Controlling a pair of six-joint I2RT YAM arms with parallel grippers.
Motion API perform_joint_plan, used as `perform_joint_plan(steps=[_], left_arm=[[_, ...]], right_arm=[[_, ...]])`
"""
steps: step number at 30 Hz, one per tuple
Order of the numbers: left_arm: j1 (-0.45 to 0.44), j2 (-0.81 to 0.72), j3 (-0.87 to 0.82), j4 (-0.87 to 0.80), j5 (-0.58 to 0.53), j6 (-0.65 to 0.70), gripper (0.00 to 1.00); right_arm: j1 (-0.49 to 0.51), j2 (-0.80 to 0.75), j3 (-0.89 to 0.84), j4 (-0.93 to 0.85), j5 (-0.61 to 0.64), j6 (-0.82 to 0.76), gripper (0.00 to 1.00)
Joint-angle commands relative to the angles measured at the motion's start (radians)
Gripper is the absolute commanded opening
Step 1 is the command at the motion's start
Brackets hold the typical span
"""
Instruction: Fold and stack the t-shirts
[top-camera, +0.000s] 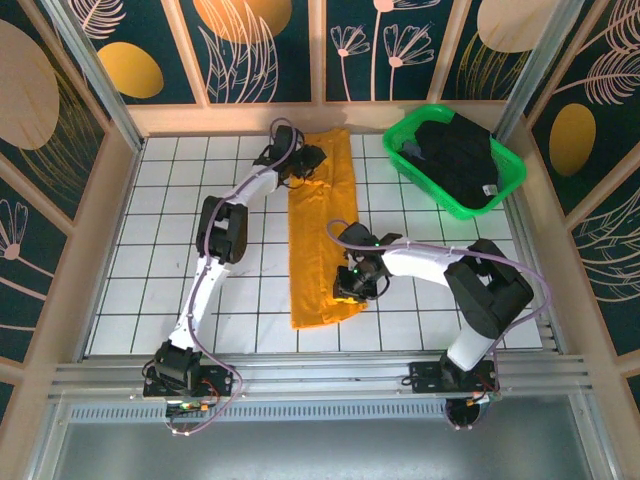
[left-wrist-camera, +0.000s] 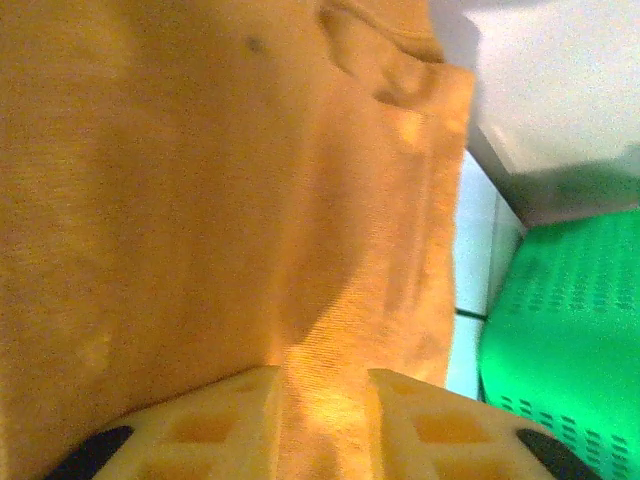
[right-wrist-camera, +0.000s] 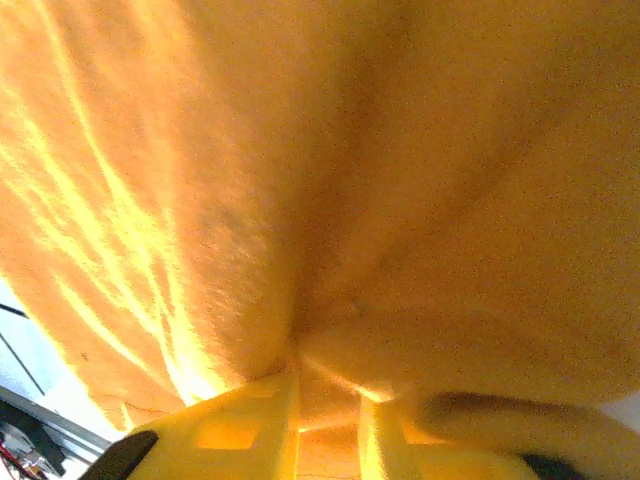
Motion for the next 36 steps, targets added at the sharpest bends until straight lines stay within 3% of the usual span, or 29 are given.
perform_joint_plan(steps=[1, 4, 10, 19, 23, 27, 29, 36], left_arm=[[0.026, -0.036, 0.068, 0.044, 0.025, 0.017, 0.34], [0.022, -0.190, -0.038, 0.023, -0.018, 0.067, 0.38], [-0.036, -0.567, -0.494, -0.013, -0.108, 0.155, 0.39], [-0.145, -1.018, -1.187, -0.275, -0.095, 0.250, 0.39], [-0.180, -1.162, -1.405, -0.391, -0.038, 0.266, 0.39], [-0.226, -1.246, -1.569, -0.444, 0.036, 0.241, 0.39], [-0.253, -1.277, -1.624, -0.439, 0.053, 0.212, 0.40], [-0.335, -1.291, -1.737, -0.260, 0.157, 0.052, 0.47]], right_arm=[[-0.001, -0.047, 0.054, -0.028, 0.040, 0.048, 0.28], [-0.002, -0.158, 0.021, -0.091, 0.134, 0.067, 0.35], [-0.010, -0.350, -0.111, -0.187, 0.237, 0.064, 0.45], [0.043, -0.169, -0.107, -0.216, 0.157, -0.069, 0.51], [0.046, -0.084, -0.079, -0.199, 0.141, -0.088, 0.44], [0.057, -0.035, -0.057, -0.176, 0.112, -0.088, 0.10], [0.068, -0.033, -0.050, -0.174, 0.103, -0.088, 0.00], [0.102, -0.067, -0.083, -0.168, 0.054, -0.069, 0.00]])
